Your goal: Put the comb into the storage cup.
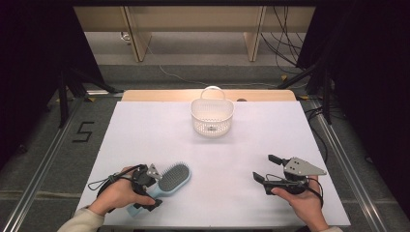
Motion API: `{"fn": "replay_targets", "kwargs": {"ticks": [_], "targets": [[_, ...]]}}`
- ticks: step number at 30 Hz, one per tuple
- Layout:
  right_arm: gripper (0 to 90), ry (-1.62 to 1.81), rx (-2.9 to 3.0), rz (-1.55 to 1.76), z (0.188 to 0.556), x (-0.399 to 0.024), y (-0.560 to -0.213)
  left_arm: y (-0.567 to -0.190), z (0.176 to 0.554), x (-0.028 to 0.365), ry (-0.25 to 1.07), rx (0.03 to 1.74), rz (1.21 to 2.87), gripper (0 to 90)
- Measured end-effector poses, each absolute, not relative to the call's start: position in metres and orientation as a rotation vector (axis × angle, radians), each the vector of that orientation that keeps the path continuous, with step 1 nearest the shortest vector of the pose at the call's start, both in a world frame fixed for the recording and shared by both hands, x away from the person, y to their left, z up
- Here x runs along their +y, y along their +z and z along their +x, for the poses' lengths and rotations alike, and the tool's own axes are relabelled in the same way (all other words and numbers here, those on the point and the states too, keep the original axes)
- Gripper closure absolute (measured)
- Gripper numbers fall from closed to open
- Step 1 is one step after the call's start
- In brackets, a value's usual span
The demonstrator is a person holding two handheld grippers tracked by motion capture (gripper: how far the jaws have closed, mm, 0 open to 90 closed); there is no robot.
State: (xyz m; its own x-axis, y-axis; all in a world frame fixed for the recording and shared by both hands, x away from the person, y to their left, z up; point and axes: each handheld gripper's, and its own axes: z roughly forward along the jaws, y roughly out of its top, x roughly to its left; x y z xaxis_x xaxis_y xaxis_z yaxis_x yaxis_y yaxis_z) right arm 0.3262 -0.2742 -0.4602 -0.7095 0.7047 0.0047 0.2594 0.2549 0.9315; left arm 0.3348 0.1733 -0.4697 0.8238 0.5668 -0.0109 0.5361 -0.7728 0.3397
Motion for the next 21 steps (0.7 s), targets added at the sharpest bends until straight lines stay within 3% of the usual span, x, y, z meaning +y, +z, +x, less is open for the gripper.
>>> {"fn": "replay_targets", "kwargs": {"ticks": [21], "targets": [[15.8, 1.447, 2.12, 0.874, 0.3263, -0.2737, -0.4603, -0.467, 0.342, 0.1646, 0.083, 0.887, 2.766, 37.2]]}}
